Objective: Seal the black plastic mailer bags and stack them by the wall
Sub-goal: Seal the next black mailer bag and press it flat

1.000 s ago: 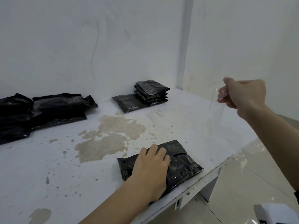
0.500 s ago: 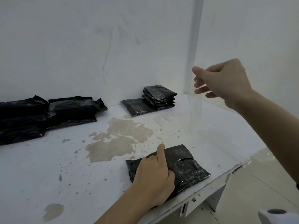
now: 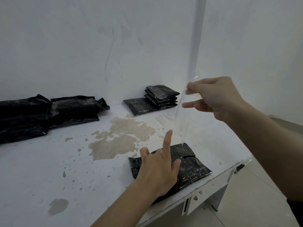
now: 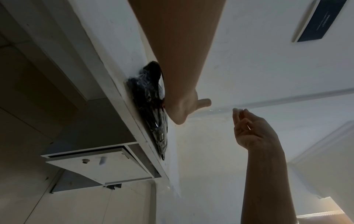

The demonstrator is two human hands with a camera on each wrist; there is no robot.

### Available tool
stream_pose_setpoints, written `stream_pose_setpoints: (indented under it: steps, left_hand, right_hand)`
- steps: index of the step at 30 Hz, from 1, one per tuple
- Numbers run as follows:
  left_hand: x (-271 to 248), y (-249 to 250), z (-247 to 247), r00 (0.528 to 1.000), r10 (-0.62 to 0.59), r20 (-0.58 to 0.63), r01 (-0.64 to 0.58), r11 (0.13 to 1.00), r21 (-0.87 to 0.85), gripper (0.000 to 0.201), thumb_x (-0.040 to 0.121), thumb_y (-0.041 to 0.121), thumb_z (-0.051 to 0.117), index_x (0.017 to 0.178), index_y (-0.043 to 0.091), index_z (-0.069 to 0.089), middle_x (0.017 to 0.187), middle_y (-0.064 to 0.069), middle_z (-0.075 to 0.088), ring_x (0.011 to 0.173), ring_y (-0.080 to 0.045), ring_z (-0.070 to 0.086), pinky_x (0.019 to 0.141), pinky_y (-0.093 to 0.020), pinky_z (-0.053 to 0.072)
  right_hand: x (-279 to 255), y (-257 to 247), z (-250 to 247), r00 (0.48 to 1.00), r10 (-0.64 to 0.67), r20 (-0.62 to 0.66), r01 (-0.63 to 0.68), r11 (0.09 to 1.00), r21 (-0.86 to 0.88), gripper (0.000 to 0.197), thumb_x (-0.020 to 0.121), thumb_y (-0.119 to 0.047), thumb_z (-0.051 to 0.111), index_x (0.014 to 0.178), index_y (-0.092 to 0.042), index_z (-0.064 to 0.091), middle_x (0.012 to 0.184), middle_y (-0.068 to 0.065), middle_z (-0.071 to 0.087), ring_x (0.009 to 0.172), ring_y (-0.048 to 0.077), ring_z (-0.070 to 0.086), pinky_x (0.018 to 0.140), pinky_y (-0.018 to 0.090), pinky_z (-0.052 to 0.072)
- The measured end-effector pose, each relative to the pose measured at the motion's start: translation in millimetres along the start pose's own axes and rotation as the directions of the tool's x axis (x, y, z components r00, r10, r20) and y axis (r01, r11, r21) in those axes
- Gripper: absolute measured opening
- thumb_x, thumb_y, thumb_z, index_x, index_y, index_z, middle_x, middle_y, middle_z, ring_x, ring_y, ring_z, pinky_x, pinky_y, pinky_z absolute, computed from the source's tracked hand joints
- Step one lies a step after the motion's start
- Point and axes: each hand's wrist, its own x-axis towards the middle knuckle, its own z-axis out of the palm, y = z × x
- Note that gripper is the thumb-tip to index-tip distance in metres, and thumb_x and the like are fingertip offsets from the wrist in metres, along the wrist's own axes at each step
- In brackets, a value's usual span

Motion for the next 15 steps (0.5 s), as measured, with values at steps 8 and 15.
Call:
stream_pose_setpoints:
  steps: [8,15]
  left_hand:
    - [8,-7,2,0.997,-0.045,-0.058,0.038,0.994,-0.107,0.056,0.097,0.055,0.030,0.142,0.034,0.006,0.084,0.006,0.066,0.091,-0.016,0.058,0.099,-0.036,0.010]
    - [8,-12,4,0.987,-0.133,-0.092,0.114,0.975,-0.193,0.051,0.090,0.064,0.040,0.122,0.032,0.016,0.091,0.010,0.068,0.096,-0.008,0.058,0.098,-0.034,0.014]
  right_hand:
    - [-11,3,7,0.996,0.086,0.033,-0.091,0.981,0.174,0.013,0.089,-0.005,0.062,0.077,-0.002,0.064,0.101,0.012,0.066,0.056,0.028,0.070,0.039,0.018,0.048]
    - [-12,2,10,0.994,0.109,0.003,-0.106,0.957,0.269,0.011,0.089,0.000,0.061,0.079,-0.002,0.061,0.107,0.015,0.062,0.055,0.029,0.070,0.043,0.021,0.053]
